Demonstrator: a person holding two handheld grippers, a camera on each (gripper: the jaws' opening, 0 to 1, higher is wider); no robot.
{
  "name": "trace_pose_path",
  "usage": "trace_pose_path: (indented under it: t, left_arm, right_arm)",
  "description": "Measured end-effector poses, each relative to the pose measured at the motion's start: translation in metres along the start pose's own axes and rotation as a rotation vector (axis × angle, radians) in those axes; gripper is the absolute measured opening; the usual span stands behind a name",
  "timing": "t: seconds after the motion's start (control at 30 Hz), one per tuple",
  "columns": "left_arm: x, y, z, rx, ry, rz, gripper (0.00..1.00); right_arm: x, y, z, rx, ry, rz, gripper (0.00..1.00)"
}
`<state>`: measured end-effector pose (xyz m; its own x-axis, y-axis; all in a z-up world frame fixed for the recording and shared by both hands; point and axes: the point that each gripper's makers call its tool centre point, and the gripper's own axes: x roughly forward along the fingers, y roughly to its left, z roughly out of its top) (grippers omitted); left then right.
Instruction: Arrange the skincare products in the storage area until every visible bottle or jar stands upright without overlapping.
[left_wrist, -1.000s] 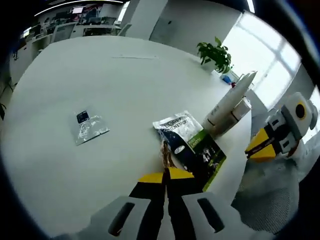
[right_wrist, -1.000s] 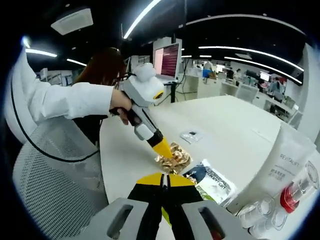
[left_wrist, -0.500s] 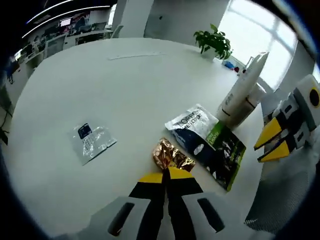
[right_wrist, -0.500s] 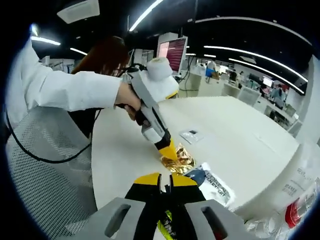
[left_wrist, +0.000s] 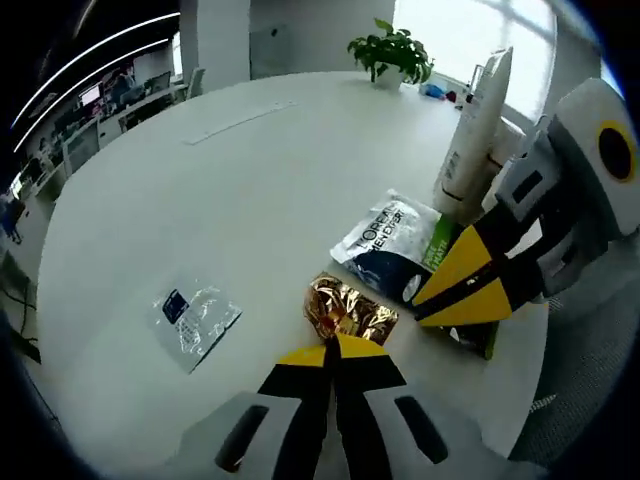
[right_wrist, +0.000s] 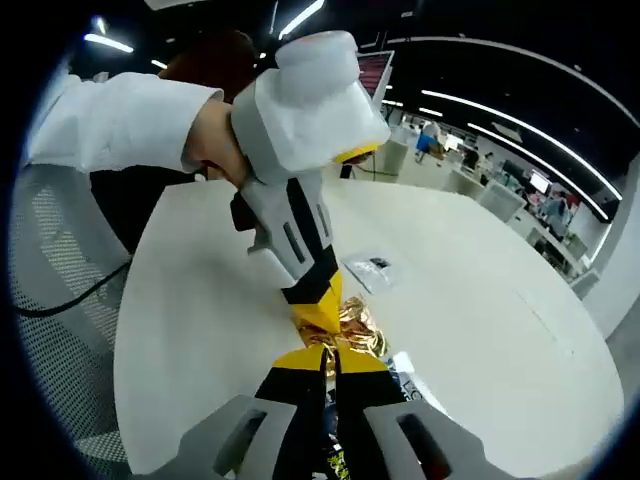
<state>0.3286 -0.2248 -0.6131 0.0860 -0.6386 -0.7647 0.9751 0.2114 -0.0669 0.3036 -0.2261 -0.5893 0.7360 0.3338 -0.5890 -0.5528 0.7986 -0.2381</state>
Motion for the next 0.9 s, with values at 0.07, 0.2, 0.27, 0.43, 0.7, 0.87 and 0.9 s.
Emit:
trace_pose_path:
  t: [0.07, 0.2, 0.27, 0.43, 0.7, 0.87, 0.9]
  left_arm:
    - [0.001, 0.0, 0.0, -0.004, 0.0, -0.002, 0.0]
    - [0.003, 0.001, 0.0, 0.025, -0.004, -0.001, 0.0]
    - [0.003, 0.002, 0.0, 0.038, -0.001, 0.0, 0.01]
    - [0.003, 0.001, 0.0, 0.047, -0.002, 0.002, 0.01]
    - [-0.002, 0.01, 0.004, 0.091, -0.017, 0.046, 0.11]
    - [-0.012, 0.027, 0.001, 0.146, -0.009, 0.137, 0.1]
    - [-0.015, 0.026, 0.005, 0.139, -0.027, 0.133, 0.1]
  right_arm:
    - [0.006, -0.002, 0.0, 0.007, 0.001, 0.0, 0.0]
    - [0.021, -0.006, -0.008, -0.008, 0.027, -0.006, 0.0]
    - [0.023, -0.01, -0.01, -0.001, 0.031, -0.019, 0.0]
    - [0.026, -0.003, -0.019, 0.006, 0.054, 0.02, 0.0]
    - [0.026, -0.003, -0.019, 0.009, 0.054, 0.025, 0.0]
    - [0.026, -0.002, -0.018, -0.001, 0.054, 0.021, 0.0]
    - [0.026, -0.002, -0.018, -0.002, 0.052, 0.023, 0.0]
